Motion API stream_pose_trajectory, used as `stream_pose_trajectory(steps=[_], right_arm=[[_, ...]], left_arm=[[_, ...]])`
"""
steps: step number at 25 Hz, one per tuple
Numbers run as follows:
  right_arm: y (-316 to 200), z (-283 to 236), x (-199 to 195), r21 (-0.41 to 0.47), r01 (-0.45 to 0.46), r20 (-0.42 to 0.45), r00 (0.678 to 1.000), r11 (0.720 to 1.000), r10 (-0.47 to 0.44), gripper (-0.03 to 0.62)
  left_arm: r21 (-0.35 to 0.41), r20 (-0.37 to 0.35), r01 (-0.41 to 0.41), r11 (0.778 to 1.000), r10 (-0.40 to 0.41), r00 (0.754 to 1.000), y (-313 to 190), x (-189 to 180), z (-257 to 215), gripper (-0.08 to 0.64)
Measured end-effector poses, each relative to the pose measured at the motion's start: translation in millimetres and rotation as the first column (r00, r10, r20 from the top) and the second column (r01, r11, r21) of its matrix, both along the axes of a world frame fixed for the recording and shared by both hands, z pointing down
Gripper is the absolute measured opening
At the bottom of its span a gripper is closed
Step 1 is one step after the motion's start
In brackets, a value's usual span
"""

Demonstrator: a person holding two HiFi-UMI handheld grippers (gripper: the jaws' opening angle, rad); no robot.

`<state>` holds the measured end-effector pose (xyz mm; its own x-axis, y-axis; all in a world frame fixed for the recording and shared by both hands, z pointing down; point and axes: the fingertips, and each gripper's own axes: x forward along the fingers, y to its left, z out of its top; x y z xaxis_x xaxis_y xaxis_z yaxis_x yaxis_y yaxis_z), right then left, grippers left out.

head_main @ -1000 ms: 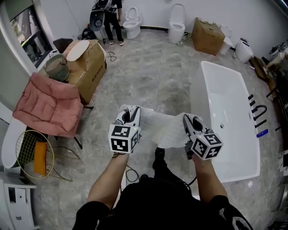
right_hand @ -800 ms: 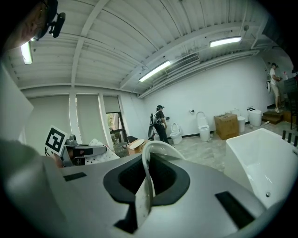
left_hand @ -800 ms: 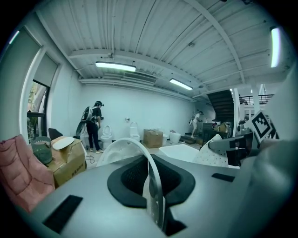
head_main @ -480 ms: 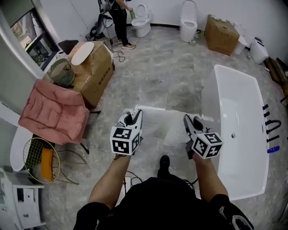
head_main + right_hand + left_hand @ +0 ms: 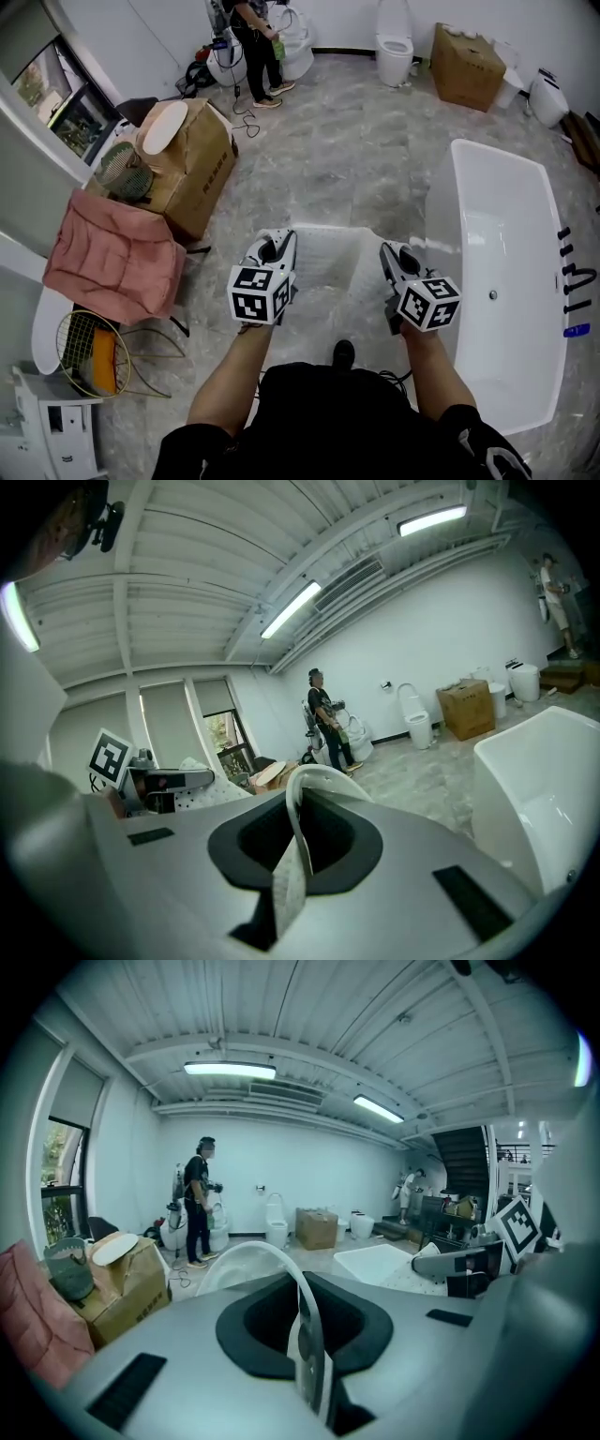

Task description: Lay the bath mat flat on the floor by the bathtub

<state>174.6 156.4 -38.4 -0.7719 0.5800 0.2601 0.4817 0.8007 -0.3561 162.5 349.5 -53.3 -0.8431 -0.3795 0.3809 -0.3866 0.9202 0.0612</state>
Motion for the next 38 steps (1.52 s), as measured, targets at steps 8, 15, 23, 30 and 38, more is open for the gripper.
stream_pose_trajectory(steps=[8,15,23,30,38], right_arm=[[-26,0,-39,0.028,-0.034,-0.021,0.999,0.999,0.035,0.021],[-31,5,-83,0.061,-0.107,-0.04,0.993,0.992,0.109,0.021],[6,12,-173,0.088,-0.197,-0.066,0.977,0.976,0.204,0.021],[54,11,-264,0.085,-0.281,-0.073,0.955,0.956,0.287,0.021],[56,16,-307,0.113,-0.373,-0.095,0.919,0.921,0.384,0.021]], left_arm=[[0.039,-0.01,-0.07,0.997,0.071,0.997,-38,-63,0,0.023],[0.071,-0.025,-0.15,0.986,0.152,0.988,-47,-123,9,0.021],[0.067,-0.032,-0.256,0.964,0.258,0.966,-18,-233,17,0.023],[0.027,0.004,-0.37,0.929,0.37,0.929,21,-329,8,0.023],[0.065,-0.019,-0.441,0.895,0.443,0.896,23,-393,20,0.022]])
